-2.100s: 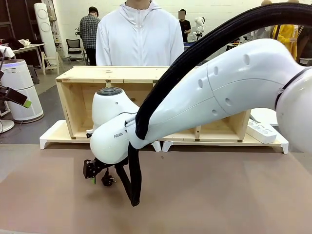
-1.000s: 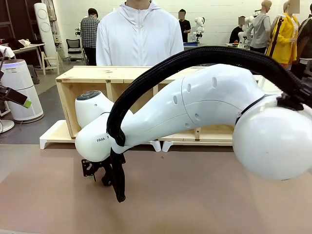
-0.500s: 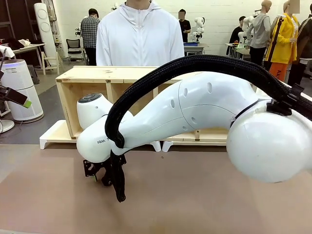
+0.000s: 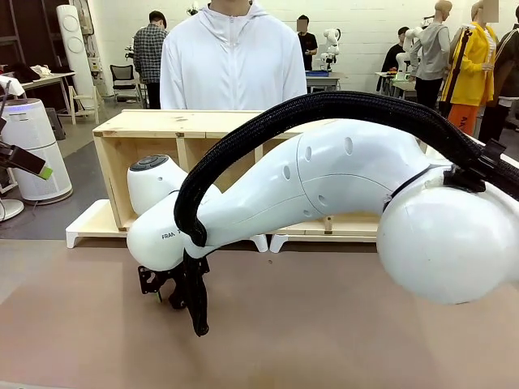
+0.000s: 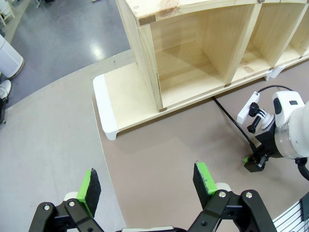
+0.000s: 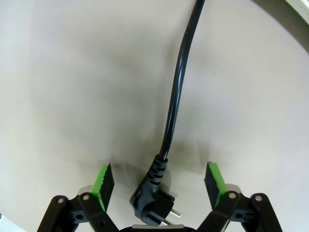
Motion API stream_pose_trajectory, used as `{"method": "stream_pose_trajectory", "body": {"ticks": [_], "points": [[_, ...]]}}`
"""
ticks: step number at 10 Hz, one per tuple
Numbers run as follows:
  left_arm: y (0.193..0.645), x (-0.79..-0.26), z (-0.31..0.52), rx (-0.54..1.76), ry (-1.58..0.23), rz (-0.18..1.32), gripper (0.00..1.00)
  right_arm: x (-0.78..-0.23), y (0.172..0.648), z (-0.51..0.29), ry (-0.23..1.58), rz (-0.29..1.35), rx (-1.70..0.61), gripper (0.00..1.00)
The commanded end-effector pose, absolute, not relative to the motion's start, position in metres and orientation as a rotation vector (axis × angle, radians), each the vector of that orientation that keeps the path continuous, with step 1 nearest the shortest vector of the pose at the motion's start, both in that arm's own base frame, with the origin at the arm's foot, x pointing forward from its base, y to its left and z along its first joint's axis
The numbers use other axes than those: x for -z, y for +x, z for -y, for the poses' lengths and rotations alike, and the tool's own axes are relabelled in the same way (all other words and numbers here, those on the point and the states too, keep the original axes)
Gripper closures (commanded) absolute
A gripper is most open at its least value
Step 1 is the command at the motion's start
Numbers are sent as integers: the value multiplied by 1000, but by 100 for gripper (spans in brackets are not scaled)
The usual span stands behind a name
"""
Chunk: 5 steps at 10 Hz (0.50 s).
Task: Perform cable management.
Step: When the cord part of the Power Cable appears at the lower middle area of the table and stops, grasp the cord part of the Power Cable.
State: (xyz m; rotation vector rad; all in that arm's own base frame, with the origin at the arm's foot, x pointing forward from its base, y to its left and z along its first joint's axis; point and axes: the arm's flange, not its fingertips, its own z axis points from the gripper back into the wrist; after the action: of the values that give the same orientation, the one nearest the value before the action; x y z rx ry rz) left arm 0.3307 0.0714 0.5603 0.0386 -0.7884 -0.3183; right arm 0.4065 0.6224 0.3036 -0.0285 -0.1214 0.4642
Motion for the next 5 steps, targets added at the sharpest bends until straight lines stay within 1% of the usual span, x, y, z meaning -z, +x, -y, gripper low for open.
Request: {"method": "stream_pose_trajectory", "body": {"ticks": [1, 2, 3, 4, 5], "points": [[330, -560, -73, 313, 36, 783, 0, -306, 408, -626, -39, 142, -463, 19], [330, -560, -73, 313, 36, 783, 0, -306, 408, -626, -40, 140, -465, 37], [330, -560, -73, 313, 36, 783, 0, -305, 408, -626, -41, 141, -468, 39], [330, -560, -73, 313, 36, 783, 0, -306, 408, -626, -44, 147, -470, 55], [330, -560, -73, 313, 36, 783, 0, -305, 409, -626, -48, 149, -471, 55]]}}
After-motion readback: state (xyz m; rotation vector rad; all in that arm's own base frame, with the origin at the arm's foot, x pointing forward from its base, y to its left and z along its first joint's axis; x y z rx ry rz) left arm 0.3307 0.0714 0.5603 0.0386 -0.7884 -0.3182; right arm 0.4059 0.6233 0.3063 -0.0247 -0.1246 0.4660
